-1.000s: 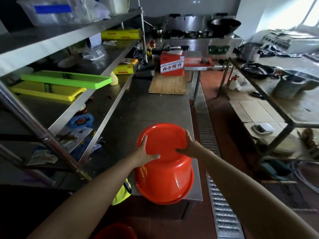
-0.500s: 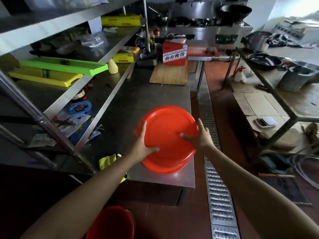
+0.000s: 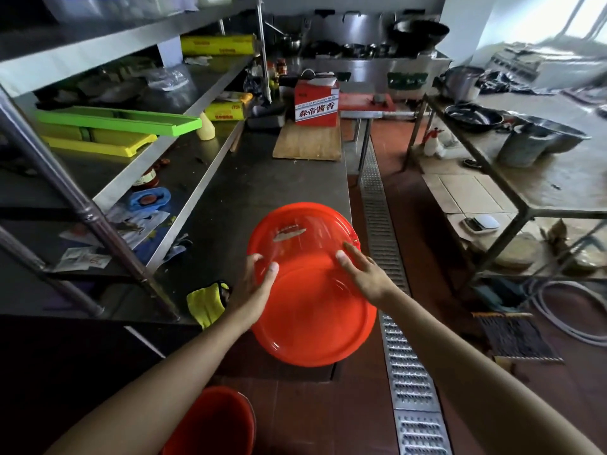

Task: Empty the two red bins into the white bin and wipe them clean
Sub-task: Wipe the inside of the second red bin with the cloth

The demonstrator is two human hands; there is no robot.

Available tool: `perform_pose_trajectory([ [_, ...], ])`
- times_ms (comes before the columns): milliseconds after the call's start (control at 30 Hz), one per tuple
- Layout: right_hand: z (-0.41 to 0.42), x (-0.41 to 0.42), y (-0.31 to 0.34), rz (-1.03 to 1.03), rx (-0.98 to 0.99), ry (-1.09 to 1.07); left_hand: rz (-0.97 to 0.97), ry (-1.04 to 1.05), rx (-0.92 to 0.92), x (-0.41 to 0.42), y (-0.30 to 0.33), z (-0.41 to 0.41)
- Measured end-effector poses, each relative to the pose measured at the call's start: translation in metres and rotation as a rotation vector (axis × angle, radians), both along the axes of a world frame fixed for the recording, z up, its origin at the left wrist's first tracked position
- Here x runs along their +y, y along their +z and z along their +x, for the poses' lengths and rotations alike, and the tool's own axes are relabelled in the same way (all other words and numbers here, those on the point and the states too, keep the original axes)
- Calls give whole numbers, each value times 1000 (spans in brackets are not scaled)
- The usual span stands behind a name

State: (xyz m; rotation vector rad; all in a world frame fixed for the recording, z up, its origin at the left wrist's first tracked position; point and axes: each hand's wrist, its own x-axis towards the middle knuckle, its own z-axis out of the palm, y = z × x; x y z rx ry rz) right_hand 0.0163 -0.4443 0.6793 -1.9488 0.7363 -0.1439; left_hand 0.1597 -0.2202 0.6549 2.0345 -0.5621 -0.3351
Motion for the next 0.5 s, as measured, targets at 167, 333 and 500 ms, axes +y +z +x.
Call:
perform_pose_trajectory([
  [167, -2, 30, -1, -166, 191, -123, 112, -72, -37, 18, -10, -5],
  [333, -23, 71, -41, -391, 311, 213, 196, -249, 119, 38, -44, -39],
  [500, -63, 105, -94, -391, 292, 202, 223, -346, 0, 66, -82, -67],
])
